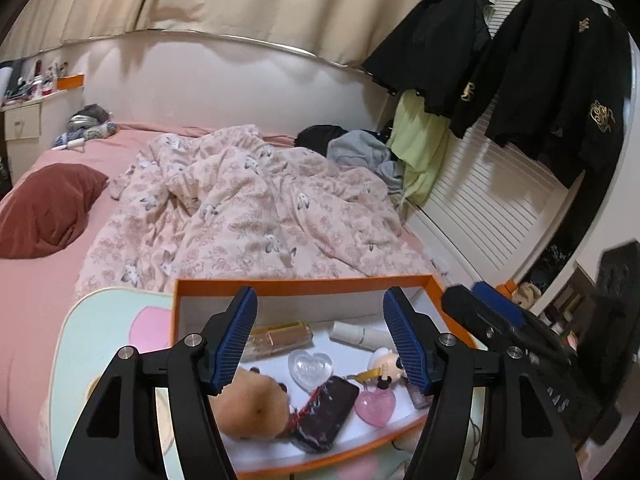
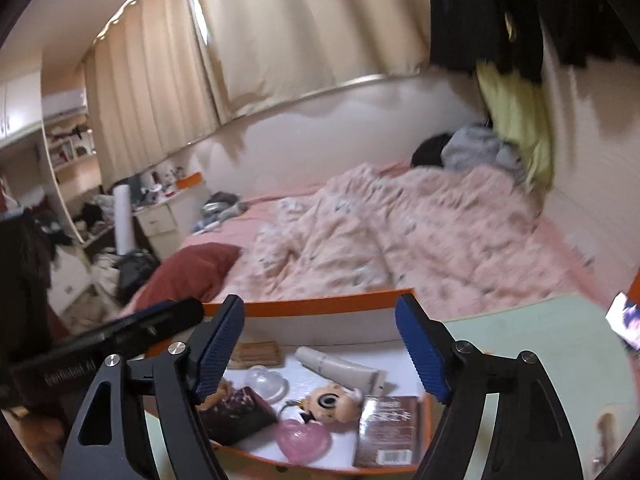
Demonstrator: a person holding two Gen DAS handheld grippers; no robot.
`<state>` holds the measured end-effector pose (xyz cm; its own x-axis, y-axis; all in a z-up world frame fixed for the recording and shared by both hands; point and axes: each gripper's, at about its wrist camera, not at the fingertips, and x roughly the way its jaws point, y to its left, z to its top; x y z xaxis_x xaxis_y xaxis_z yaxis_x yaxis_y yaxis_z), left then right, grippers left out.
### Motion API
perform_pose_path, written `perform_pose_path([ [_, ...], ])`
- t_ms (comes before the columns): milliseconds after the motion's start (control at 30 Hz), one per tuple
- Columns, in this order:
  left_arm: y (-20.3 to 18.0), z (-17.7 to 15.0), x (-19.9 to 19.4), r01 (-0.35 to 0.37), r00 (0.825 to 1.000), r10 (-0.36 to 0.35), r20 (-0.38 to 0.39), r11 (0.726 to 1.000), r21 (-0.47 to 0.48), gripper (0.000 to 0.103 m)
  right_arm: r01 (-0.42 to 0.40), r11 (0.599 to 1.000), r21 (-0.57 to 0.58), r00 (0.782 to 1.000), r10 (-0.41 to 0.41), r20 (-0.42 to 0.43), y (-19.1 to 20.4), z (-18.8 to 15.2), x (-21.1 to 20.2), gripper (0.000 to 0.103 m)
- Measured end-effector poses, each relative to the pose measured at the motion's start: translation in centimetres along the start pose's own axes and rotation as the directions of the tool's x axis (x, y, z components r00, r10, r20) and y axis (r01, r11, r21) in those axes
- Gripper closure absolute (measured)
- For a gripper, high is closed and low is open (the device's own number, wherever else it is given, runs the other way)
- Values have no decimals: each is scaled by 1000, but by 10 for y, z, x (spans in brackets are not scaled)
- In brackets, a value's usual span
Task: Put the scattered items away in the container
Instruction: 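Withdraw both open grippers from the box back to the table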
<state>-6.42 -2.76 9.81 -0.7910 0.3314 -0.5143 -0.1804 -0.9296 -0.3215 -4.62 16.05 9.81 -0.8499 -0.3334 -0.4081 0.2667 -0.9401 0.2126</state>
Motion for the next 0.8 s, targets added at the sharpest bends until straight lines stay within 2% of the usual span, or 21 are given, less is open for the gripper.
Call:
perform_pose_path([
  [133,-5,-3,-24,14,1000,-14,24,1000,5,37,-7,1000,14,1000,7,-4,0,-4,-20,25],
  [300,-14,-20,-52,-51,997,47,62,997,62,34,-44,998,40,999,44,-14,-4,-23,-48,24],
  [367,-19,-32,-61,-63,997,60,38,995,82,27,-27,1000,5,998,27,-51,1,-33,-58,23],
  [600,-33,-91,-76,-50,994,61,-85,990,128,27,-15,994,-110,980,-8,-199,18,-80,-78,19],
  [800,-33,-130,-64,-129,973,160,-169,976,178,27,24,990,-141,956,-65,-287,13,-109,-70,19],
])
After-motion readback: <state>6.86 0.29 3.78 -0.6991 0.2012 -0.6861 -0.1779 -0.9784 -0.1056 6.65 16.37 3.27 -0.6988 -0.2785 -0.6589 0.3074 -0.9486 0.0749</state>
